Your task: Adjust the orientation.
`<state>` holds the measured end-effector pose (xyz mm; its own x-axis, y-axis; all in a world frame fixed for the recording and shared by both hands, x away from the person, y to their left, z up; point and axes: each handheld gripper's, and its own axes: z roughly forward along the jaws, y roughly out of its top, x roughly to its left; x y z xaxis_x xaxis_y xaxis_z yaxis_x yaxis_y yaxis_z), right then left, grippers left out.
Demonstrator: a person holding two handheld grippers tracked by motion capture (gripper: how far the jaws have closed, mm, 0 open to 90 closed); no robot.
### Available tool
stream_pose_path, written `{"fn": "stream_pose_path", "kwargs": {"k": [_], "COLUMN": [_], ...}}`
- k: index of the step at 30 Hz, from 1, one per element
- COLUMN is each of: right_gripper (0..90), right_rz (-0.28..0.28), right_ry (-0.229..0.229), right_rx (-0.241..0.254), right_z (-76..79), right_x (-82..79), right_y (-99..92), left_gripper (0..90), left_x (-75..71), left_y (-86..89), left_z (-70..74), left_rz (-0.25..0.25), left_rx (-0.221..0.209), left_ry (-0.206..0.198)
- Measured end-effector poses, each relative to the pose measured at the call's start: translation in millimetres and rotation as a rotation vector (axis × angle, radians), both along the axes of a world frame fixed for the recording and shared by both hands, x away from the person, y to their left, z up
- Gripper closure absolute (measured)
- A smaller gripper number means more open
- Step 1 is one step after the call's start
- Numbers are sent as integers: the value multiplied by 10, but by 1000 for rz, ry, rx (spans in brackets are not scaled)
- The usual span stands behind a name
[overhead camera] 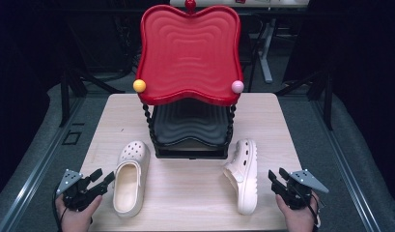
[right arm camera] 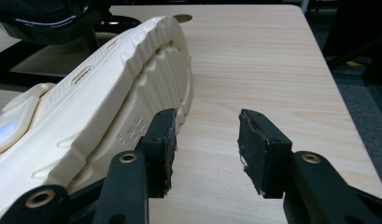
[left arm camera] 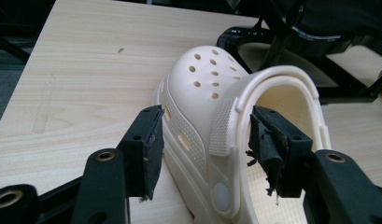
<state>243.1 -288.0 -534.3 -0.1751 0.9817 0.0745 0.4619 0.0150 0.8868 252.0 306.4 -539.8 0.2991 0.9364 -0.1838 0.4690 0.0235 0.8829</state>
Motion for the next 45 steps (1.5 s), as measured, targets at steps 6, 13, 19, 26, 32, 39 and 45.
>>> {"fn": "stream_pose_path", "kwargs": {"k": [6, 13, 19, 26, 32, 39, 45], "right_gripper": [570, 579, 586, 598, 599, 669, 825], "right_rz": [-4, 3, 2, 2, 2, 1, 74], "right_ry": [14, 6, 5, 2, 2, -12, -26], "right_rx": [-36, -39, -41, -31, -32, -22, -1], "right_z": [-9, 2, 11, 17, 22, 63, 171], "right_x": [1, 6, -5, -8, -9, -25, -75], "right_y": [21, 55, 66, 72, 87, 104, 267], "left_gripper": [499, 552, 561, 600, 665, 703, 721], "left_x": [-8, -35, -47, -41, 21, 107, 108], "left_y": [-61, -87, -145, -236, -325, -367, -380], "left_z": [6, 36, 56, 64, 27, -29, -18], "left_rz": [-19, -17, -24, -32, -29, -7, 12], "left_rx": [27, 61, 89, 125, 194, 222, 198], "left_ry": [-2, 3, 3, 2, 20, 44, 51]}}
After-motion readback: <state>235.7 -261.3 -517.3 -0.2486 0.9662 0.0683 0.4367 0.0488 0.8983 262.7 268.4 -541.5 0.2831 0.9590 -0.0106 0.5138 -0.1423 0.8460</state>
